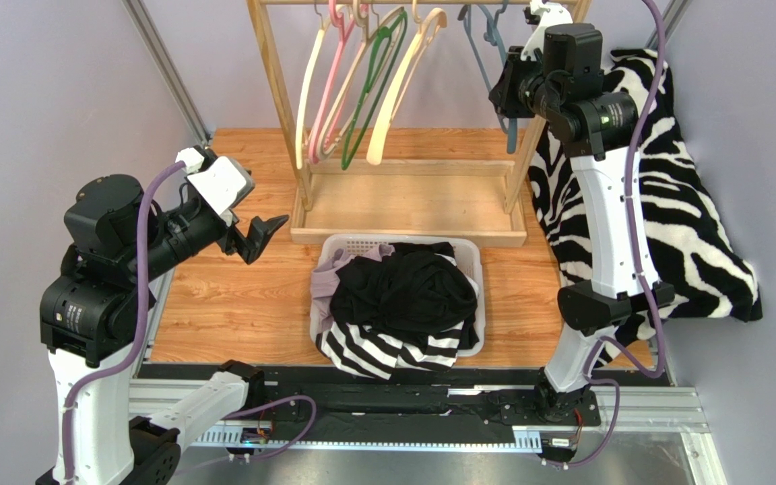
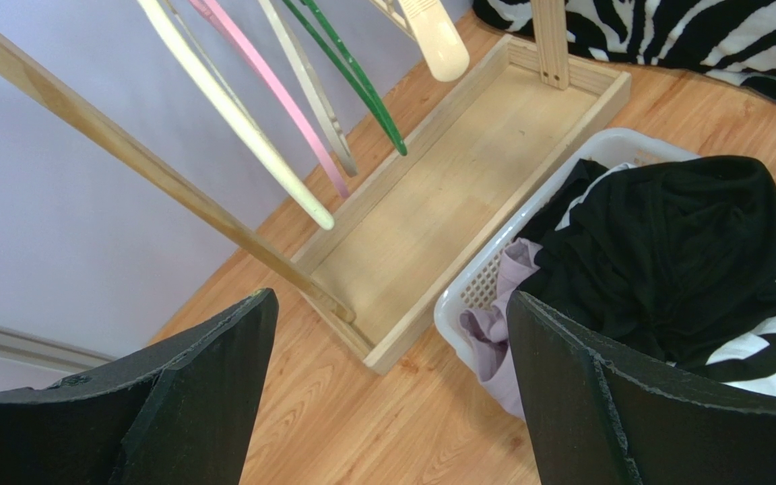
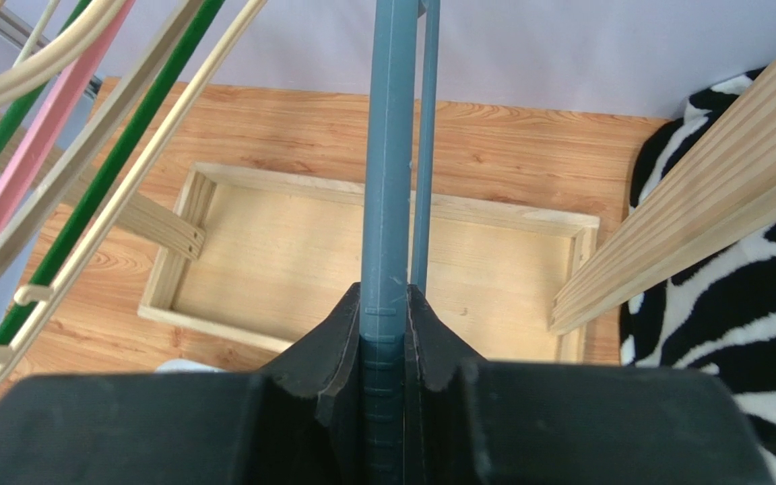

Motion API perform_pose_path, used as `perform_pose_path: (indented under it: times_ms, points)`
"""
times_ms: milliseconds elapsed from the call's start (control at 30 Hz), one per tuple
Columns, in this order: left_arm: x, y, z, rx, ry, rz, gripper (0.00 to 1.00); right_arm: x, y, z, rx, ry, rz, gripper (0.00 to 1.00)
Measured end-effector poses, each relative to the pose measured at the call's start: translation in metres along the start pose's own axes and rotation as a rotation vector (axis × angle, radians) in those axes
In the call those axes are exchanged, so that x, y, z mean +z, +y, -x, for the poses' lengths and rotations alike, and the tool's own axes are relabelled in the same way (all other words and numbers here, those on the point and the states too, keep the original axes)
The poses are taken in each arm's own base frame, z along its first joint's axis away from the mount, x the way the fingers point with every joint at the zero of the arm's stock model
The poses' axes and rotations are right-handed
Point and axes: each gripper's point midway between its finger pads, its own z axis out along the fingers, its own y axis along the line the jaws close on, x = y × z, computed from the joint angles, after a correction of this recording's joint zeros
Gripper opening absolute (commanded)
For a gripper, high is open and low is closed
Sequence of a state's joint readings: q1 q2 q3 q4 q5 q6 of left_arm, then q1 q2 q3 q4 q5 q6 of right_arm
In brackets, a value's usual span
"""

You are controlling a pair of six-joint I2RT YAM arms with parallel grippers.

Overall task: Remove the tank top from the hanger
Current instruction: Place the hanger at the clothesline.

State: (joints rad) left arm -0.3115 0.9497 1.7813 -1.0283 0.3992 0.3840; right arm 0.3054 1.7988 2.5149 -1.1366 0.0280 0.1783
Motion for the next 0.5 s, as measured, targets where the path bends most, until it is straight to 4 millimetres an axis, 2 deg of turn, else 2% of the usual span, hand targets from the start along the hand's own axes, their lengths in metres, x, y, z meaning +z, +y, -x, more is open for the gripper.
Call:
perform_pose_path:
  times_ms: [133,167,200,233,300,333,400,433,500]
  points:
    - [0.0,0.0,0.0,0.0,0.001,0.003,0.91,0.016,0.006,-0.001,0.007,-0.008,0.025,0.0]
    - [0.0,0.0,0.0,0.0,0.001,0.003,0.91,0.019,0.009,-0.003,0.003,-0.009,0.027,0.04]
    - [0.0,0.001,0.0,0.0,0.001,0.004,0.92,0.021,0.013,-0.004,-0.001,-0.016,0.029,0.12]
    - [0.0,0.001,0.0,0.0,0.001,0.005,0.92,0.023,0.016,-0.005,-0.005,-0.019,0.032,0.32]
    - [0.0,0.0,-0.001,0.0,0.001,0.004,0.92,0.023,0.025,-0.009,-0.015,-0.023,0.045,0.48]
    - [0.0,0.0,-0.001,-0.001,0.002,0.004,0.92,0.021,0.028,-0.014,-0.019,-0.009,0.051,0.6]
    - [0.0,0.0,-0.002,-0.002,0.005,0.003,0.92,0.018,0.032,-0.027,-0.021,0.025,0.054,0.7]
    - [0.001,0.0,-0.003,-0.003,0.007,0.003,0.92,0.016,0.035,-0.035,-0.036,0.044,0.057,0.78]
    - [0.001,0.0,-0.005,-0.005,0.012,0.002,0.92,0.01,0.038,-0.049,-0.052,0.074,0.057,0.83]
